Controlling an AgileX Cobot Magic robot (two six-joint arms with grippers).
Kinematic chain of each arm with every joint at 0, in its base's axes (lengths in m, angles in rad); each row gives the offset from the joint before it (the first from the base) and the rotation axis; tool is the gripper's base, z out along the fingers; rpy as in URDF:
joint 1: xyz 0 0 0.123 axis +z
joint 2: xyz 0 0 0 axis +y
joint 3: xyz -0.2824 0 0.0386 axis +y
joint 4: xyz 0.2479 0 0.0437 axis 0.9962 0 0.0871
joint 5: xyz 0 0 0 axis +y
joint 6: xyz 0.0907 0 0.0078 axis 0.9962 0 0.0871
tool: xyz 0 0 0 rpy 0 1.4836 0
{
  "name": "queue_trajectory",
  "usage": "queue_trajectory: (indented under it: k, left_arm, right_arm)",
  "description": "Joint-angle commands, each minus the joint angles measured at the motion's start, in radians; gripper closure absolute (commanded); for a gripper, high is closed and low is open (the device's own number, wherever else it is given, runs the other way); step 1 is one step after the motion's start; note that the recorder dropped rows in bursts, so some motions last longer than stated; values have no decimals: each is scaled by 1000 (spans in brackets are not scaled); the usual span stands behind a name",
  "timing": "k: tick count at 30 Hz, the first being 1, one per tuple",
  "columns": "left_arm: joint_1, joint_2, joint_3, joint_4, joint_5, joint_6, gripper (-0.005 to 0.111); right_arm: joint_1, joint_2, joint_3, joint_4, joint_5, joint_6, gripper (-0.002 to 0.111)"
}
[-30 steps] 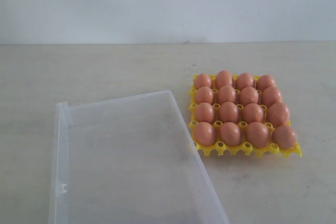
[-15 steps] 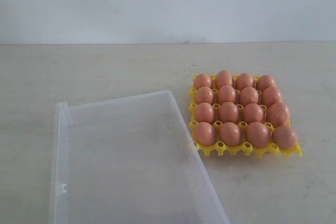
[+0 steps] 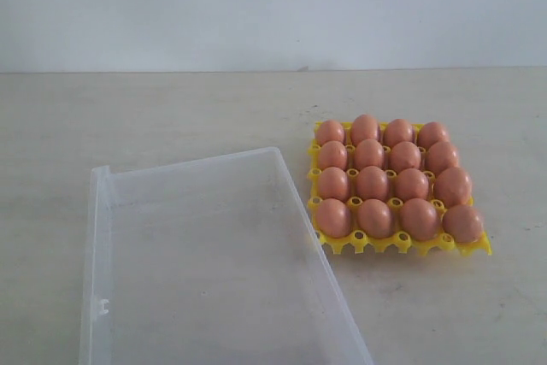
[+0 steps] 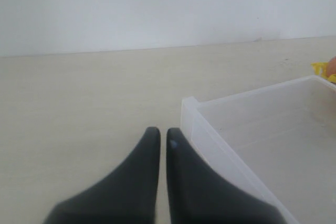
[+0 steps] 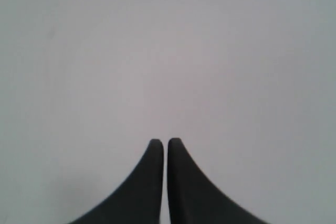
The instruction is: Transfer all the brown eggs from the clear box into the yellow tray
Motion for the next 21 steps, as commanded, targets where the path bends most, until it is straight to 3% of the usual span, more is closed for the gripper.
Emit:
queue_trajectory:
  k: [1,9,21]
  left_arm:
    - [-8,-2,4,2,-7,1,103]
    - [-8,-2,4,2,-7,1,103]
    - [-8,-2,4,2,-7,1,103]
  right_arm:
    - [0,0,152,-371,130,387,109]
    - [0,0,349,-446,217,453,109]
    - [0,-28,361,-442,586,447,109]
